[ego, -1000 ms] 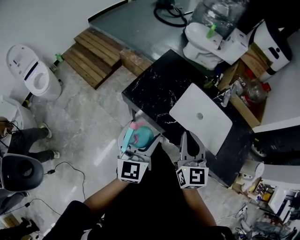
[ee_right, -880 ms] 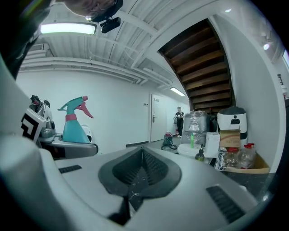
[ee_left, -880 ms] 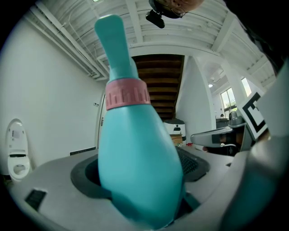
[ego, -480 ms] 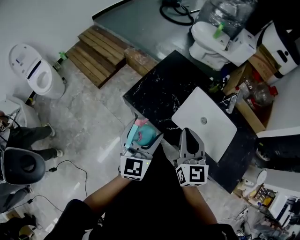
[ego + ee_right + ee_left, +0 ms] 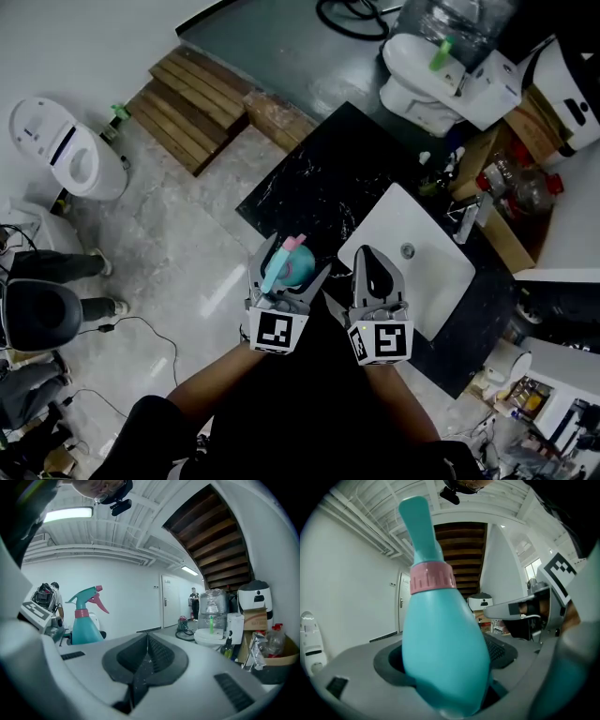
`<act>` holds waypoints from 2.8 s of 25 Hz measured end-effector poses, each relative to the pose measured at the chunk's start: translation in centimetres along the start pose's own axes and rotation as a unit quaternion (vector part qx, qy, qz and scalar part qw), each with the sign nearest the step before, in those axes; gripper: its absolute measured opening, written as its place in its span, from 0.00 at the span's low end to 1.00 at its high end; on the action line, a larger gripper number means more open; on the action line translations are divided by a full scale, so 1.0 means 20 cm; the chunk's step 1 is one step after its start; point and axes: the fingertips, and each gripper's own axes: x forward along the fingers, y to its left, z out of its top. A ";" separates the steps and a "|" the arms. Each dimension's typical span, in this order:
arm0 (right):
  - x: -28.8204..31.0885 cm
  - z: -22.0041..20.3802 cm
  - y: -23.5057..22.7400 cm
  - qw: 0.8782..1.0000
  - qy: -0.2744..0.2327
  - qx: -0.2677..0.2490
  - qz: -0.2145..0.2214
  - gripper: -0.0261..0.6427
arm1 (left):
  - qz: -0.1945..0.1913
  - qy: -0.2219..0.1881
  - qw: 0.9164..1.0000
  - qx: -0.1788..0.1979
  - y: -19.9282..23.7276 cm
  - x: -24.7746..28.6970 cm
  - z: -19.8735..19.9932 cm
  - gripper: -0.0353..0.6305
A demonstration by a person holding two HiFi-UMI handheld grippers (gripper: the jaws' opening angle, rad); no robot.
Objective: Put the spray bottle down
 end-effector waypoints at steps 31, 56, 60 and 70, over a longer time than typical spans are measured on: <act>0.50 -0.44 -0.27 0.998 0.056 -0.014 0.029 0.06 | -0.010 0.089 0.996 0.008 0.02 0.65 -0.60 0.71; 0.52 -0.52 -0.31 0.997 0.063 -0.015 0.041 0.06 | -0.033 0.120 0.992 0.025 -0.01 0.75 -0.74 0.71; 0.49 -0.54 -0.33 0.997 0.073 -0.010 0.035 0.06 | -0.045 0.130 0.990 0.021 -0.04 0.75 -0.76 0.72; 0.43 -0.61 -0.29 0.993 0.101 -0.020 0.058 0.06 | -0.054 0.140 0.989 0.020 -0.05 0.73 -0.76 0.73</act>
